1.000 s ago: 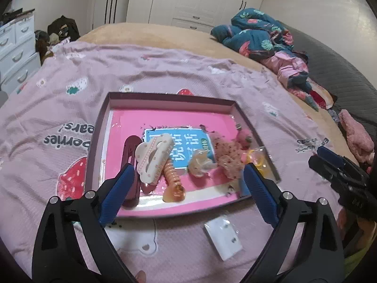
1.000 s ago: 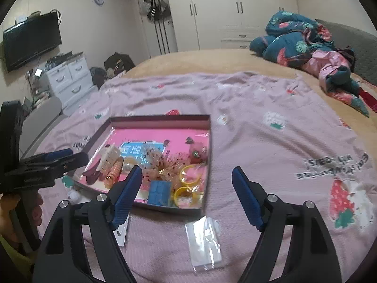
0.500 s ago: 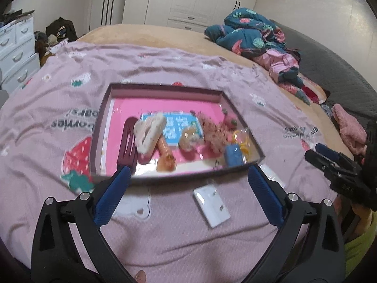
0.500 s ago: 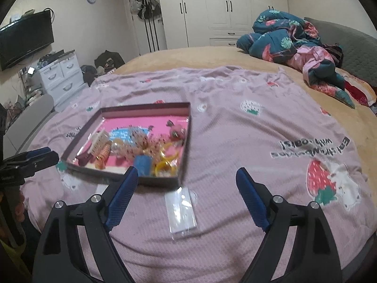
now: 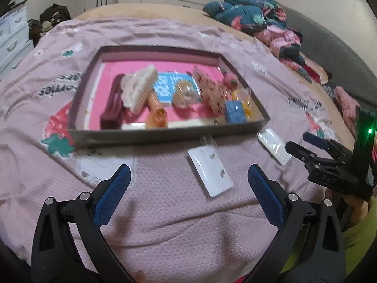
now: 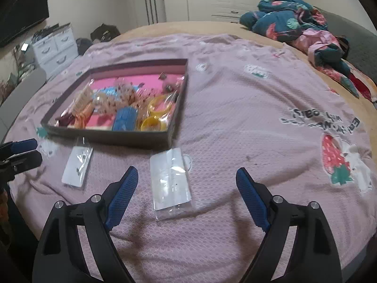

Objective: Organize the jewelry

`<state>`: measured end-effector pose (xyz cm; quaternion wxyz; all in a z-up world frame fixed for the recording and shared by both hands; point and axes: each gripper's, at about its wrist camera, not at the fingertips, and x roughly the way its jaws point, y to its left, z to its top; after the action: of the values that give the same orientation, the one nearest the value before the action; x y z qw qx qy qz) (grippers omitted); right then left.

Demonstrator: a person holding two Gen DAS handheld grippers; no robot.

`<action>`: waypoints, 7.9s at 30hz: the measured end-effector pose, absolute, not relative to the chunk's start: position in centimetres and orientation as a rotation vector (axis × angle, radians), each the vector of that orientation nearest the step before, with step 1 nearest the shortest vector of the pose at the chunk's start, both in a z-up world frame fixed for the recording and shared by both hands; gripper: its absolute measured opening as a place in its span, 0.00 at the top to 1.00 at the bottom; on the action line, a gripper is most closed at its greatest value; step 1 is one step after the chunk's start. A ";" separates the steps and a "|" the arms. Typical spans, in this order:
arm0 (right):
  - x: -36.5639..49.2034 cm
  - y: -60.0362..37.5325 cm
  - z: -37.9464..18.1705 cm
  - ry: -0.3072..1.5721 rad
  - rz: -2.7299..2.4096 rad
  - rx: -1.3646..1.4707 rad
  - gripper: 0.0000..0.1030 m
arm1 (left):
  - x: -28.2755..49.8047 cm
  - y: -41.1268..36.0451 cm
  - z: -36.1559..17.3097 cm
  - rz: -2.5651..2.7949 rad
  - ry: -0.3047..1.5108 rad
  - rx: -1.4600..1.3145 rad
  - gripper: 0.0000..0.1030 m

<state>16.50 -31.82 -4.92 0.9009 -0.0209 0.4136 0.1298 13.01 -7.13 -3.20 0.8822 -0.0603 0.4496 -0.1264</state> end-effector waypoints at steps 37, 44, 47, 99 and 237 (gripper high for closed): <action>11.5 -27.7 -1.7 0.844 0.497 -0.039 0.61 | 11.5 -6.6 -3.4 -0.352 0.958 -0.118 0.80; 10.9 -24.5 -1.0 0.826 0.539 -0.093 0.61 | 10.4 -4.2 -2.0 -0.319 0.923 -0.148 0.80; 10.7 -23.6 -0.5 0.815 0.556 -0.099 0.61 | 10.1 -3.1 -1.4 -0.303 0.905 -0.160 0.80; 18.9 -27.3 6.7 0.623 0.414 0.060 0.61 | 18.7 -5.7 2.3 -0.342 0.832 -0.148 0.80; 11.2 -27.6 1.5 0.714 0.353 0.045 0.04 | 9.7 -2.6 1.5 -0.166 0.812 -0.136 0.09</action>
<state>11.19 -27.56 1.46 0.9215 0.0219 0.3476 0.1720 9.67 -2.59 1.47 0.9131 -0.0662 0.3940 -0.0808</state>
